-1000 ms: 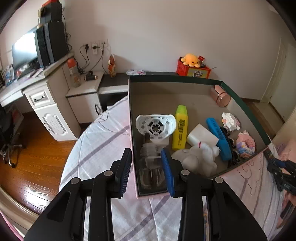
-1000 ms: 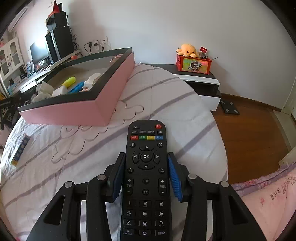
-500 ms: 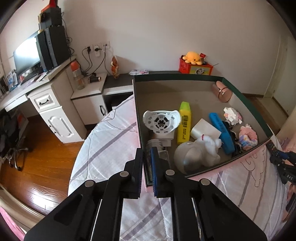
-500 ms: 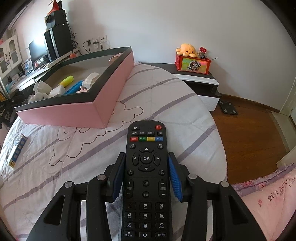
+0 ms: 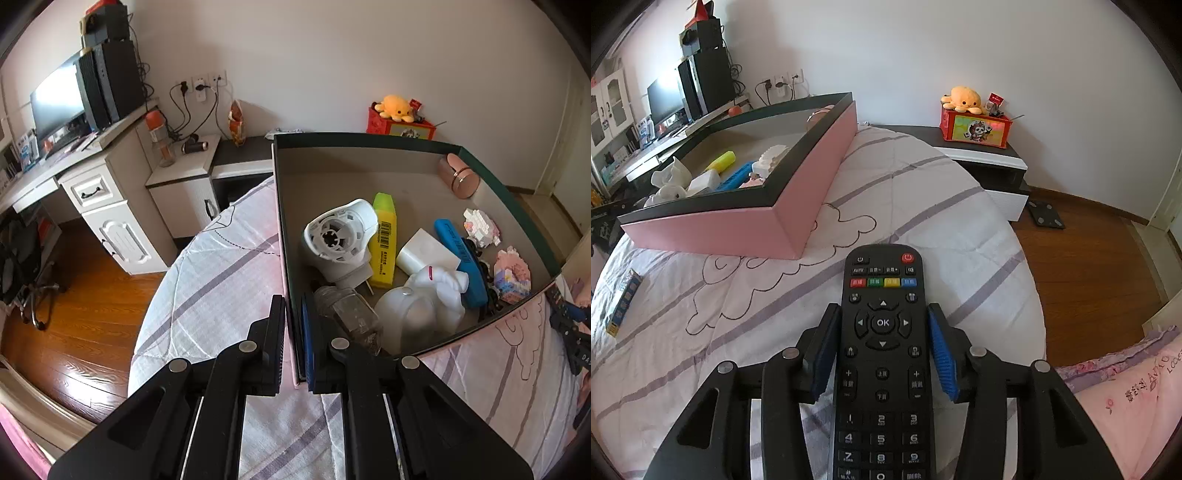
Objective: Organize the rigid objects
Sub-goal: 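Lift the remote with the right tool and lower it into the pink box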
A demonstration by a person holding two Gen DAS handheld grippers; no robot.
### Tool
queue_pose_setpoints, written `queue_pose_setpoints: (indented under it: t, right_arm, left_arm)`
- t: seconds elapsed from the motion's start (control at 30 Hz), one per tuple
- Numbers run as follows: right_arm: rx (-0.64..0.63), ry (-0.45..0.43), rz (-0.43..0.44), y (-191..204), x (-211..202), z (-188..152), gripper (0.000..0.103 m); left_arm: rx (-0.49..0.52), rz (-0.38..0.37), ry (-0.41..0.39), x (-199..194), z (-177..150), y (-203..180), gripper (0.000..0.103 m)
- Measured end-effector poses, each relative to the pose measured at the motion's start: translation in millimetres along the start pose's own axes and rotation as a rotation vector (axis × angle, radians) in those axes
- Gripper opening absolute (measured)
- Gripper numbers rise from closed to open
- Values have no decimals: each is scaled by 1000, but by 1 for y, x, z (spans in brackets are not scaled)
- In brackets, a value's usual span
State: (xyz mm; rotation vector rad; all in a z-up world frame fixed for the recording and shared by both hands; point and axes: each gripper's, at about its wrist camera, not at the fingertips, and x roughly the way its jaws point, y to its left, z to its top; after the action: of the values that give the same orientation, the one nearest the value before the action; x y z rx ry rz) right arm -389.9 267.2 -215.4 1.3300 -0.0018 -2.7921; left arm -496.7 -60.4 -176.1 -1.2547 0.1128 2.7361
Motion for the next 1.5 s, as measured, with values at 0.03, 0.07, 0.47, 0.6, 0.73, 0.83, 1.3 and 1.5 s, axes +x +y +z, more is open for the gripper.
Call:
queue_pose_setpoints:
  t: [0.03,0.07,0.47,0.6,0.73,0.83,1.3,1.5]
  right_arm:
    - [-5,1,-4,1,0,0,48]
    - [-16,1,-9,3,0,0,48]
    - [-37,-13,-7,3,-4,5,45]
    - [-36,-24,-13,4,-6,10,45]
    - [-49,-36,-16,6,-8,19,45]
    - [-52,-46,-16,7,-9,25,45]
    - [-87,-128,-20,18,-22,59,45]
    - [-106,-168,-31,22,-29,71,45]
  left_arm:
    - [4,3,-2,0,0,-1,8]
    - [2,2,-4,0,-1,0,8]
    - [-3,-2,-6,1,-2,0,8]
    - [-5,-1,-7,1,-2,-1,8]
    - [-2,1,-7,2,-2,-3,8]
    - [1,1,-7,1,-2,-3,8]
    - [20,-12,-9,1,-1,-1,10]
    - [58,-23,-20,1,-1,0,12]
